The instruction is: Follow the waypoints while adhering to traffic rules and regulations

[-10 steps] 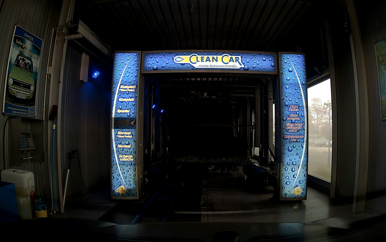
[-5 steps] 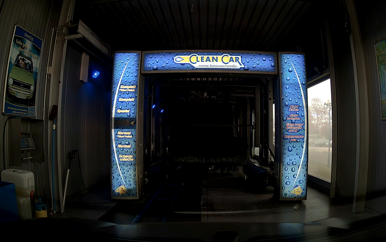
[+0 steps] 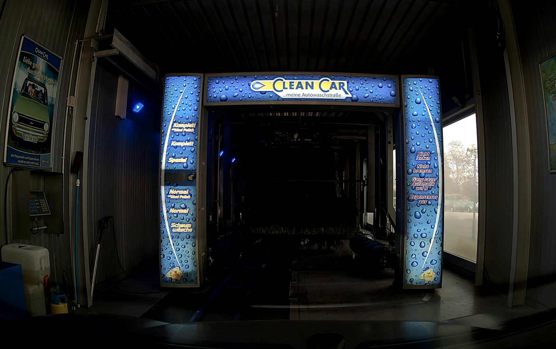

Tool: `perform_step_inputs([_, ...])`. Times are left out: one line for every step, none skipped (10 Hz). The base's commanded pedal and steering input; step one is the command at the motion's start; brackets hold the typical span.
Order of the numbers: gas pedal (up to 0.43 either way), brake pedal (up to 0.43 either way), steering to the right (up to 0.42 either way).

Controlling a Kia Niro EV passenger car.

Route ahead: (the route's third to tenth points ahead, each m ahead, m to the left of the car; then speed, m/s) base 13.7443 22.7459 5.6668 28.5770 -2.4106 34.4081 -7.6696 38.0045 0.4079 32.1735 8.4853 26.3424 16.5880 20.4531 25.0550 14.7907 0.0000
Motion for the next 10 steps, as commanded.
perform_step_inputs([0.0,0.0,-0.014])
perform_step_inputs([0.0,0.0,-0.014])
perform_step_inputs([0.0,0.0,-0.014])
perform_step_inputs([0.0,0.0,-0.014])
perform_step_inputs([0.0,0.0,-0.014])
perform_step_inputs([0.0,0.0,-0.014])
perform_step_inputs([0.0,0.0,-0.014])
perform_step_inputs([0.0,0.0,-0.015])
perform_step_inputs([0.0,0.0,-0.015])
perform_step_inputs([0.0,0.0,-0.014])
